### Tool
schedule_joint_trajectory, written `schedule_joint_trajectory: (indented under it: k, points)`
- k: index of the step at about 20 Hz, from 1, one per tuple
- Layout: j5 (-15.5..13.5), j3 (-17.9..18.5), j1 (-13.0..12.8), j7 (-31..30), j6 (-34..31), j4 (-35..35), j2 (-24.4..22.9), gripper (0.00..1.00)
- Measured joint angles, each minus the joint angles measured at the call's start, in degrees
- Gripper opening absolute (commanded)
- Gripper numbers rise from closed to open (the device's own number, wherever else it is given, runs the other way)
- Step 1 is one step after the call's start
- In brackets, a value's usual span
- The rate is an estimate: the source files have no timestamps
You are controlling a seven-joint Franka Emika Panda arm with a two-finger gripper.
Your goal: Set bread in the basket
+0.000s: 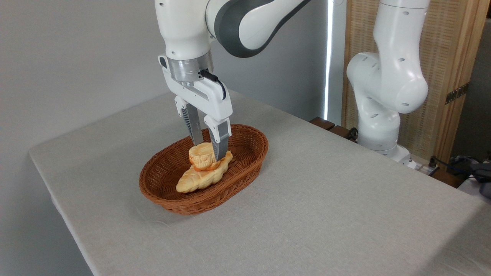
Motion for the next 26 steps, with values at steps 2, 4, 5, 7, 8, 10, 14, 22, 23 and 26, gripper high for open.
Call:
schedule_joint_trajectory:
  k: [2,4,5,7,8,10,14,22,23,26]
  points:
    - [0.00,0.07,0.00,0.00,0.04,0.47,-0.03,1.00]
    - [0.00,0.22,0.02,-0.37,0.06,1.74,-0.09,1.00]
    - [0.00,0.32,0.02,-1.09,0.06,2.42,-0.14,1.00]
    - [0.00,0.44,0.04,-1.64,0.01,3.49,-0.23,1.00]
    - [0.00,0.49,0.11,-1.66,0.01,3.86,-0.26,1.00]
    - [0.36,0.66,0.35,-1.66,0.01,4.78,-0.28,1.00]
    - [4.29,1.08,0.59,-1.36,-0.60,6.60,-0.22,1.00]
    - [5.49,4.35,0.77,5.65,-16.26,20.05,5.87,1.00]
    - [5.32,4.40,1.00,5.61,-16.70,21.84,7.00,1.00]
    - [2.37,4.34,4.55,6.85,-17.11,24.76,9.30,1.00]
